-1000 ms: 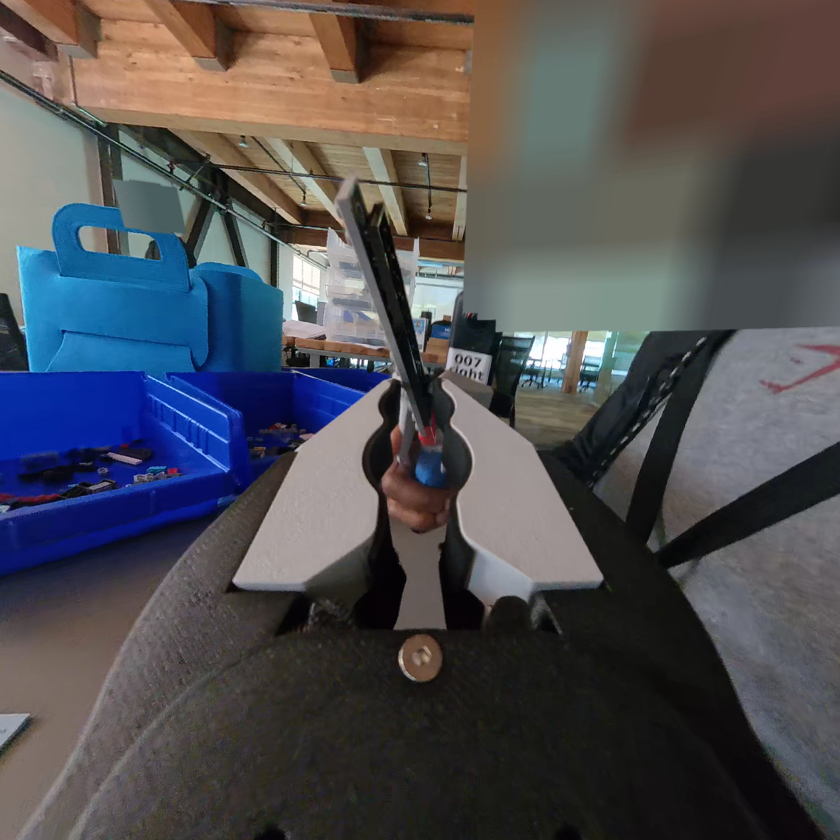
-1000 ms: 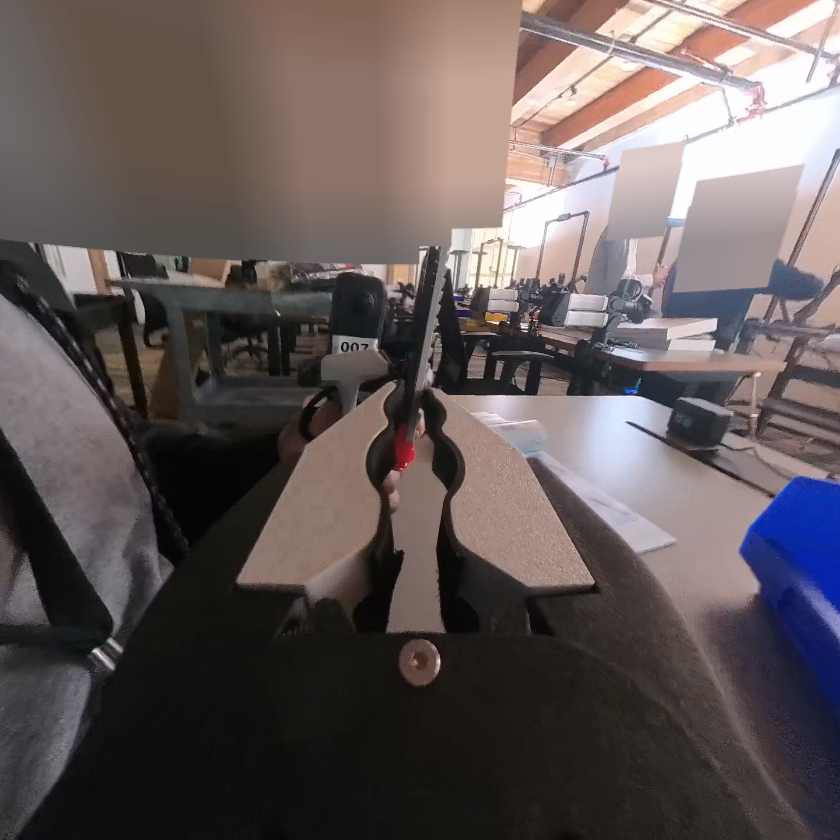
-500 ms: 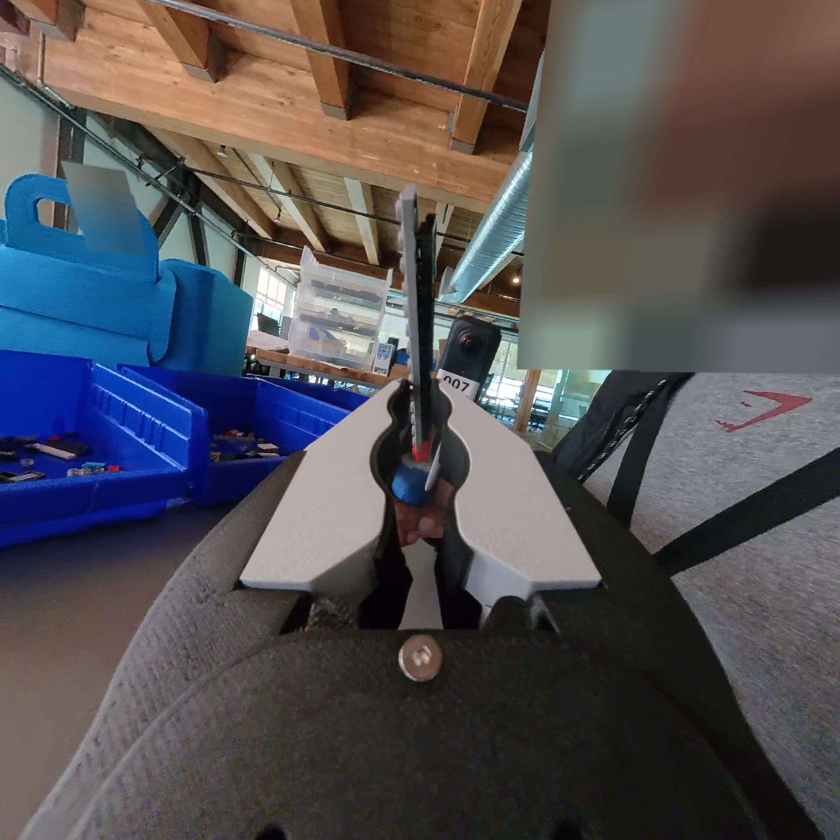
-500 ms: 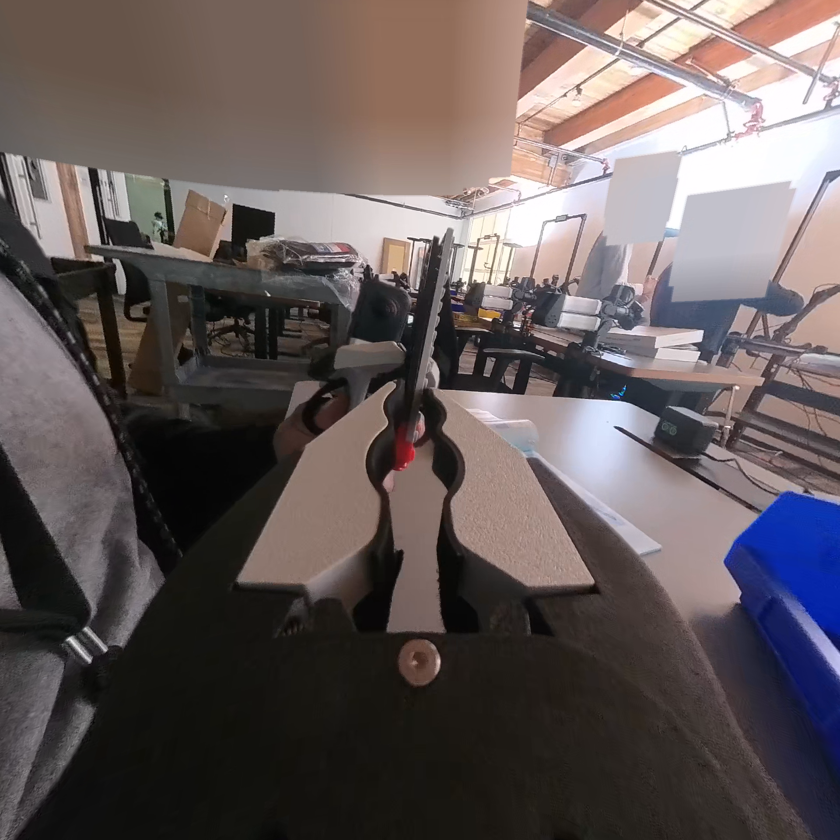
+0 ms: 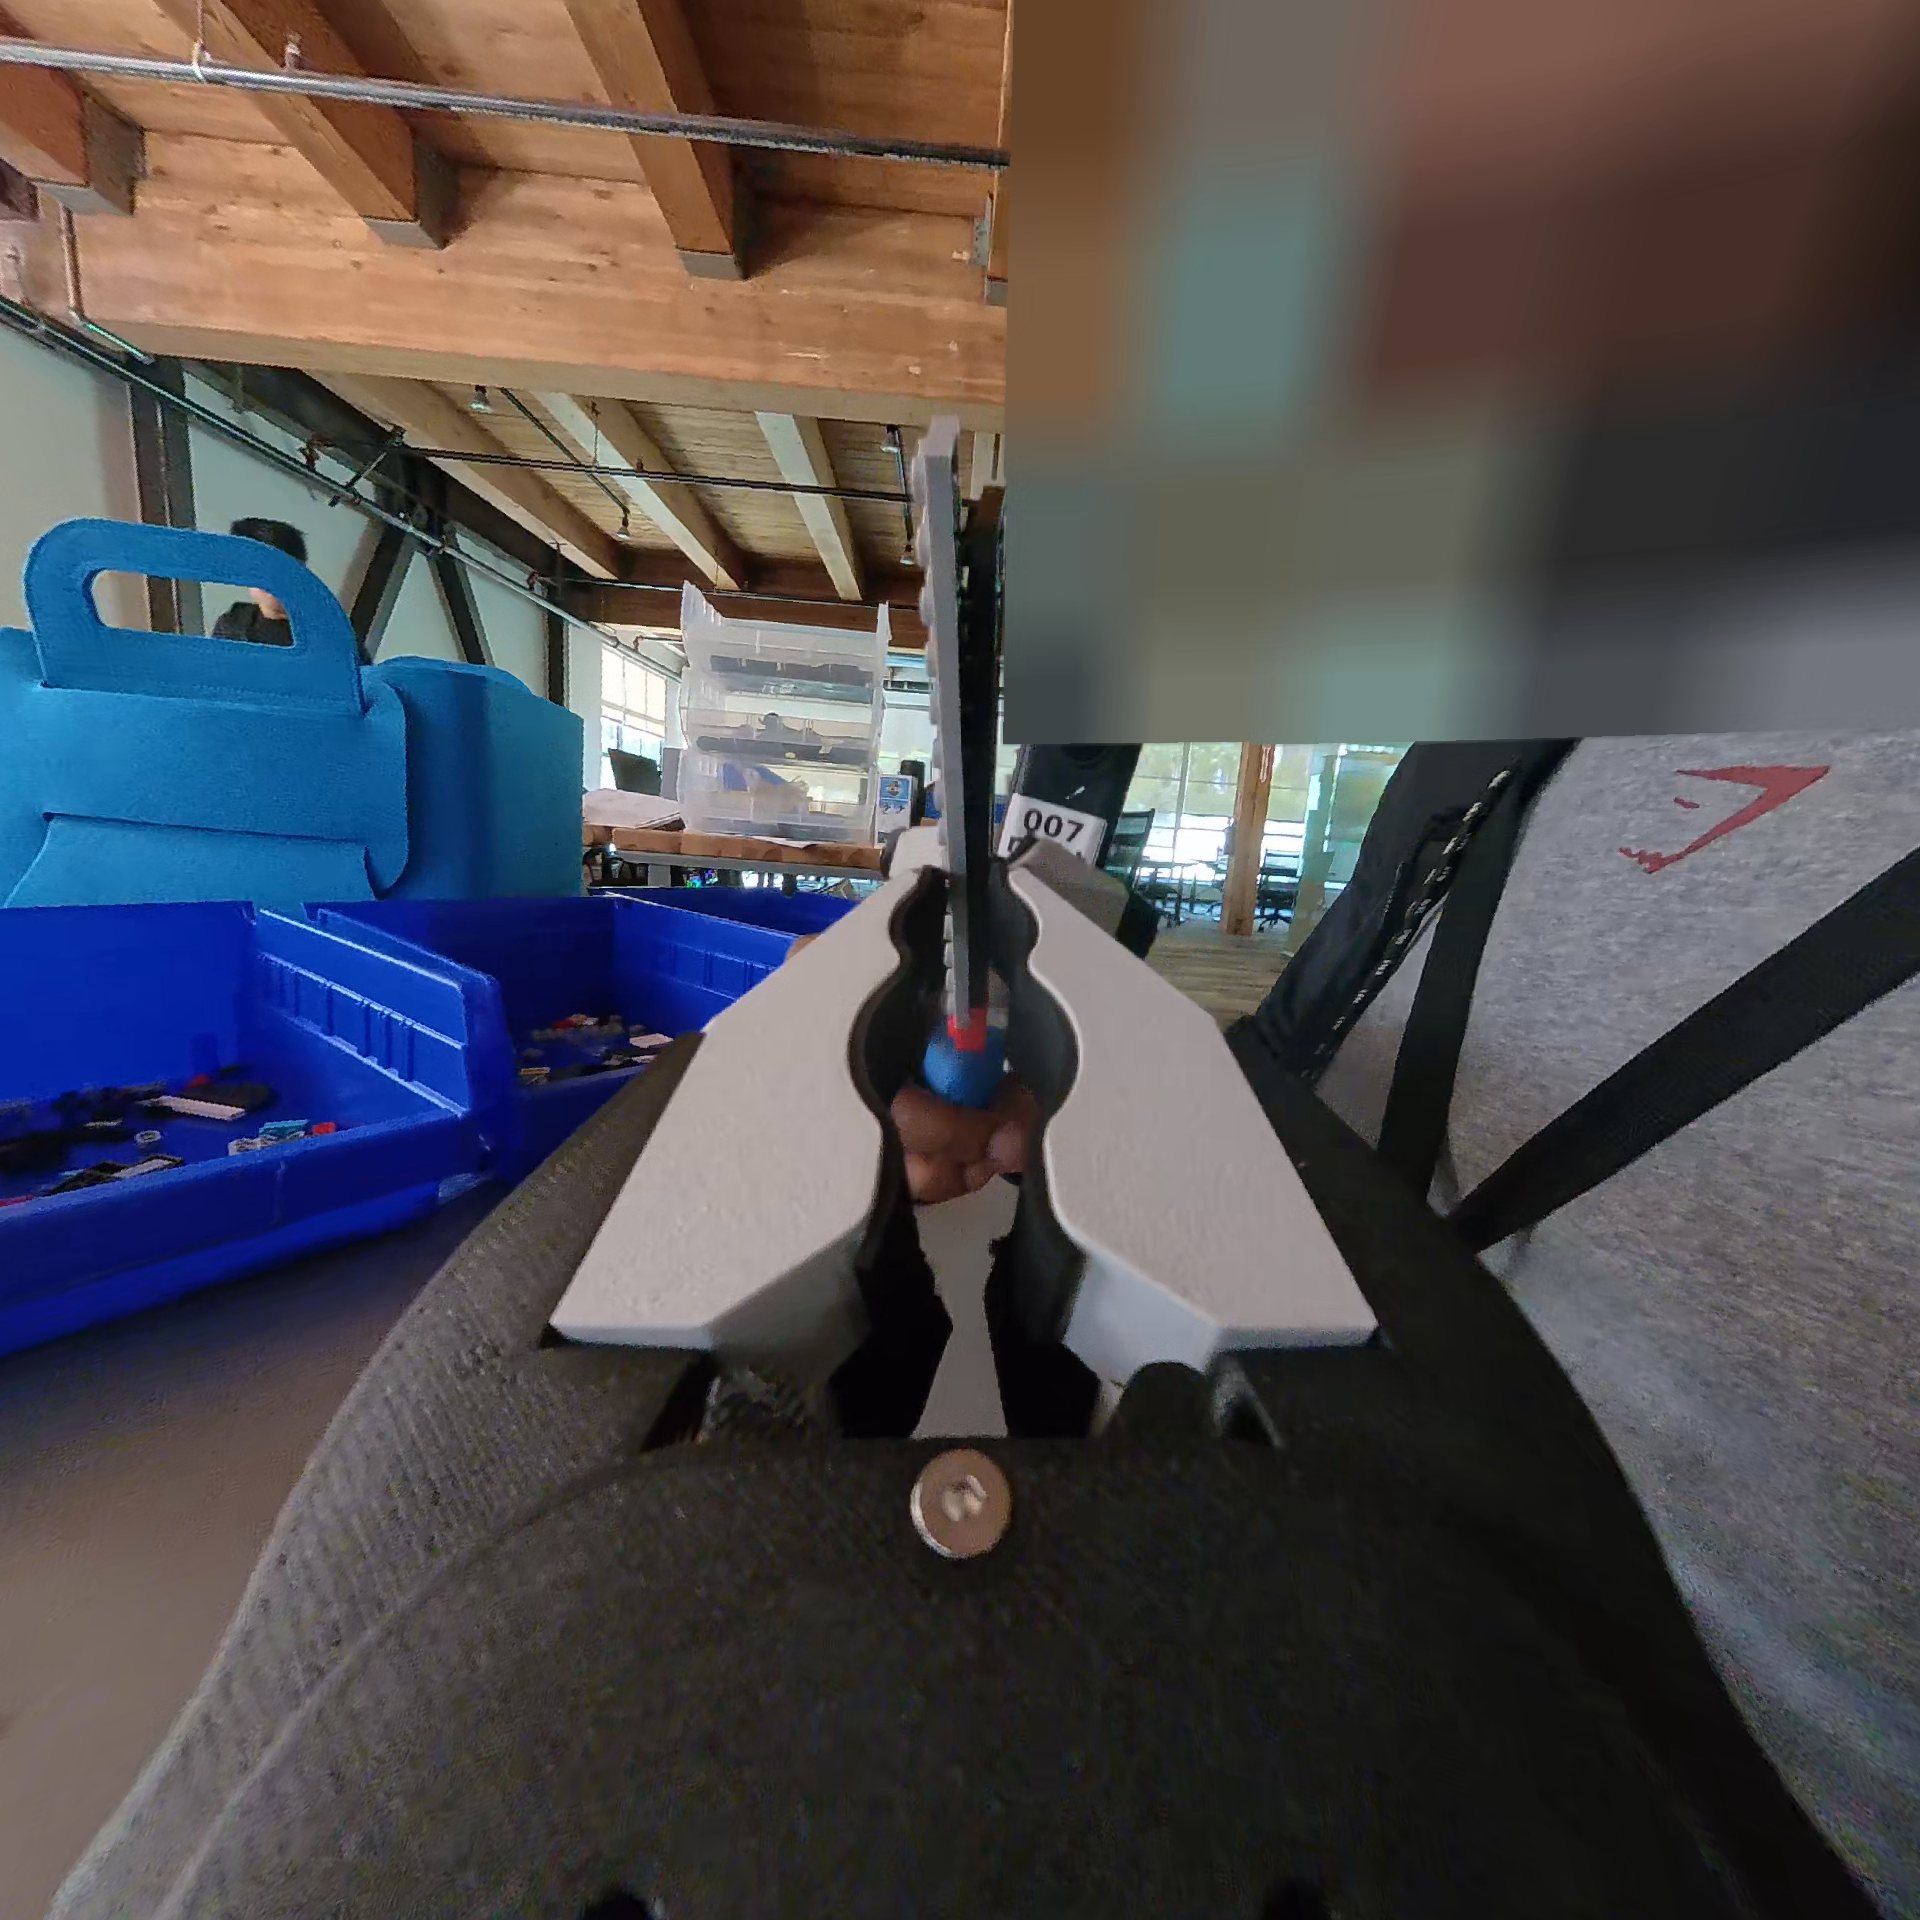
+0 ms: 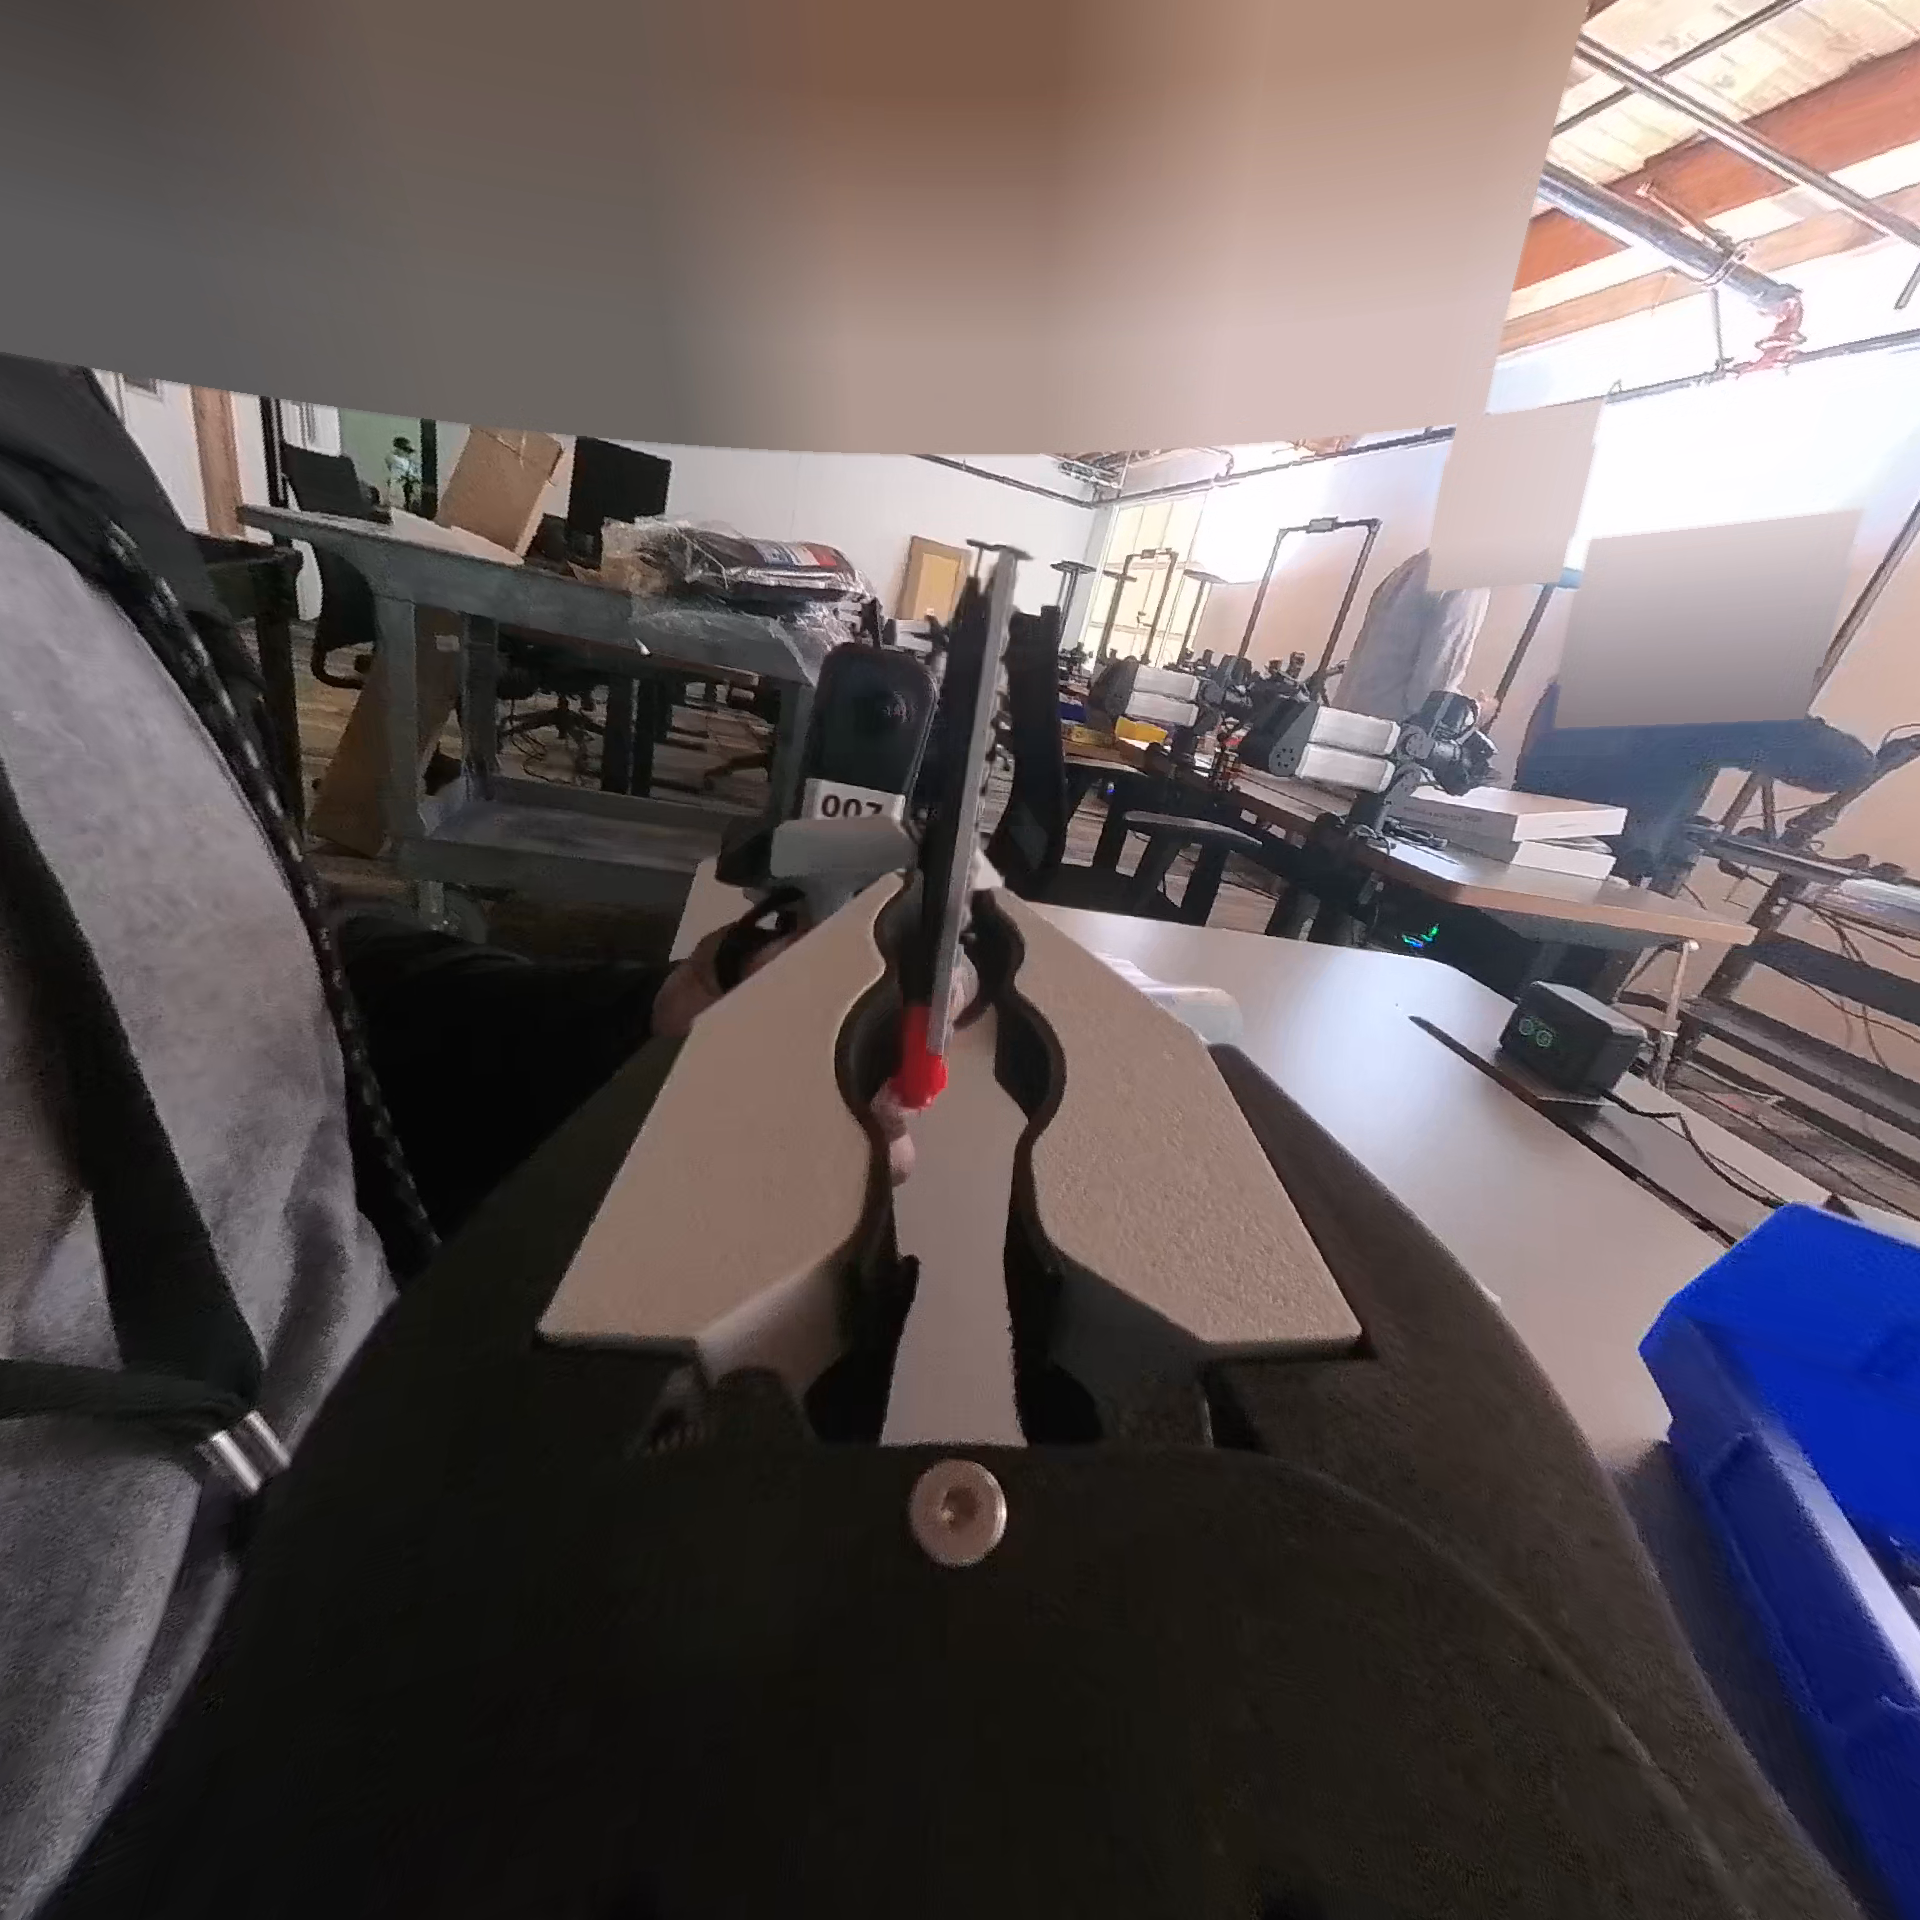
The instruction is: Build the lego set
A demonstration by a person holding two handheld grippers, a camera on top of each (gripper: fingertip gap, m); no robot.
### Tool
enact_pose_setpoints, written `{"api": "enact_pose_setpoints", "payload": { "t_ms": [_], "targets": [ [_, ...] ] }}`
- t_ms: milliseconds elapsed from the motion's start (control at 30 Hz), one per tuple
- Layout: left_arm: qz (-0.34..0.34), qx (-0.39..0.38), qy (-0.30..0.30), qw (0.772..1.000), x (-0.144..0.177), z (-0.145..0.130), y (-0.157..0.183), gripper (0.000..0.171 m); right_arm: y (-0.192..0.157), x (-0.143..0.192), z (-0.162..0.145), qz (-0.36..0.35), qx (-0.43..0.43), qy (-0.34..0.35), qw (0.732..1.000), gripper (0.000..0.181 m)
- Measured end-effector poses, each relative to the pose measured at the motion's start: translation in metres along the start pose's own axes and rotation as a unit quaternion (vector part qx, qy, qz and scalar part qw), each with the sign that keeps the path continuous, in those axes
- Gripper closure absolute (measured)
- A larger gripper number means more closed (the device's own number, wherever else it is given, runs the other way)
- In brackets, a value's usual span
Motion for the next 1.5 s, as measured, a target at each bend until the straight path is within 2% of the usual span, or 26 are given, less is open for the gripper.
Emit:
{"api": "enact_pose_setpoints", "payload": {
  "t_ms": [400,667,1267,1333,1400,1500],
  "targets": [
    [-0.008,-0.045,-0.024,0.999,-0.005,-0.004,0.011,0.164,-0.009,-0.002,0.005,0.013,0.020,-0.012,1.000,0.166],
    [-0.017,-0.056,-0.029,0.998,-0.006,-0.005,0.015,0.164,-0.015,-0.005,0.006,0.017,0.032,-0.007,0.999,0.170],
    [-0.031,-0.003,-0.039,0.999,-0.008,-0.010,0.010,0.165,-0.013,-0.004,0.001,-0.002,0.037,-0.019,0.999,0.170],
    [-0.039,0.005,-0.033,0.999,-0.007,-0.010,0.011,0.163,-0.014,-0.004,0.001,-0.004,0.043,-0.018,0.999,0.170],
    [-0.047,0.009,-0.016,0.999,-0.003,-0.005,0.013,0.149,-0.014,-0.003,0.001,-0.004,0.048,-0.019,0.999,0.170],
    [-0.046,0.005,-0.015,0.999,0.000,-0.003,0.012,0.148,-0.014,-0.003,0.000,-0.009,0.063,-0.028,0.998,0.170]
  ]
}}
Point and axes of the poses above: each gripper's, where its closed fingertips meet, x back along the fingers, z out of its top, y = z × x across the jaws, the point moved 5 cm from there along x, back along the fingers, and after that the axes turned 12 degrees about -y, right-handed, at the moved point
